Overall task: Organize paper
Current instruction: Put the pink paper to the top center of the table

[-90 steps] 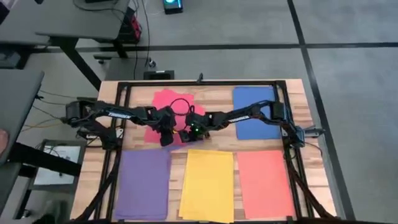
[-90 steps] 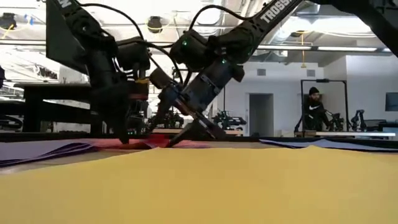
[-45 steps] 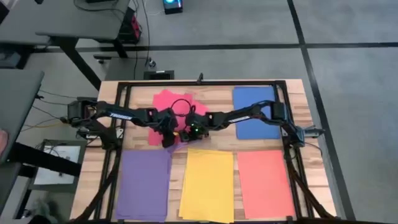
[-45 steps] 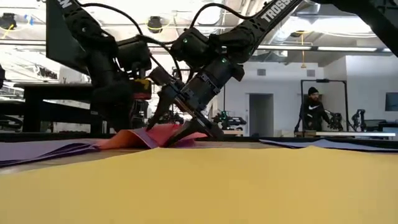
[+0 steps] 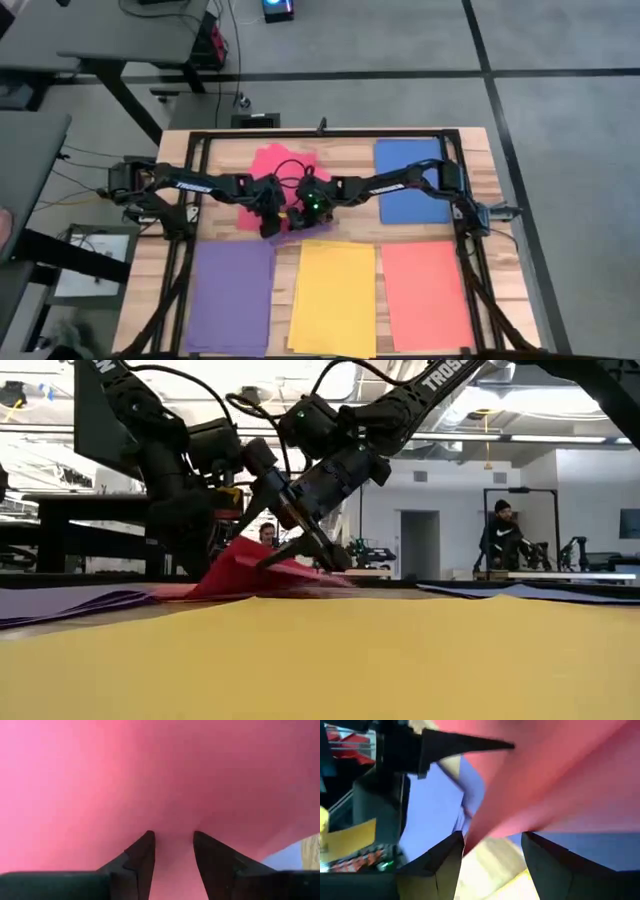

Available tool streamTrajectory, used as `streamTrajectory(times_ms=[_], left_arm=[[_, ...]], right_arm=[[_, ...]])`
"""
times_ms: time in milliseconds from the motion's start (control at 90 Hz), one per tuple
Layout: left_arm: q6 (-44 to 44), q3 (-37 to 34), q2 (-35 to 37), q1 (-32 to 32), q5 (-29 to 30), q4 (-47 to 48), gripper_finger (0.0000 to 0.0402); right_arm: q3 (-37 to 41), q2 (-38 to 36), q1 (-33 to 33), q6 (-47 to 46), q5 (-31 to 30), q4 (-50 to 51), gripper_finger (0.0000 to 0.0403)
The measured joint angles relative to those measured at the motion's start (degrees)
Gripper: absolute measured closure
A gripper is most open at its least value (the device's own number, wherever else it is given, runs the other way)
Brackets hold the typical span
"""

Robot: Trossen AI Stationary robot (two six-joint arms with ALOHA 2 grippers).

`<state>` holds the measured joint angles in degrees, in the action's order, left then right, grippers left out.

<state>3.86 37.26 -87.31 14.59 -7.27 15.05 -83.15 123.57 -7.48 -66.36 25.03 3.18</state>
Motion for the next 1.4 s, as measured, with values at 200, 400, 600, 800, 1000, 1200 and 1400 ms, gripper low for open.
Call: streamTrajectory(times_ms=[200, 400, 600, 800, 1000, 1200, 1400], left_arm=[[-0.14, -0.02, 0.0, 0.0, 0.02, 0.01, 0.0282], [-0.1, -0.02, 0.0, 0.0, 0.04, 0.0, 0.0282], [-0.15, -0.02, 0.0, 0.0, 0.04, 0.0, 0.0282], [-0.98, -0.02, 0.0, 0.0, 0.04, 0.02, 0.0282], [-1.05, -0.02, 0.0, 0.0, 0.07, 0.02, 0.0282], [-1.05, -0.02, 0.0, 0.0, 0.07, 0.02, 0.0282], [-1.05, -0.02, 0.0, 0.0, 0.09, 0.01, 0.0282]], right_arm=[[0.0, 0.21, -0.23, -0.68, -0.52, -0.53, 0.0207], [0.02, 0.42, -0.08, -2.39, 4.5, -0.4, 0.0207], [0.02, 0.42, -0.1, -2.22, 4.38, -0.11, 0.0207], [0.02, 0.42, -0.23, -2.09, -1.71, 2.85, 0.0207], [0.02, 0.42, -0.01, -2.62, -4.68, 4.28, 0.0207], [0.0, 0.3, -0.2, -4.13, -5.9, 3.87, 0.0207], [-0.11, -1.62, -1.36, -2.33, -4.39, 4.37, 0.0207]])
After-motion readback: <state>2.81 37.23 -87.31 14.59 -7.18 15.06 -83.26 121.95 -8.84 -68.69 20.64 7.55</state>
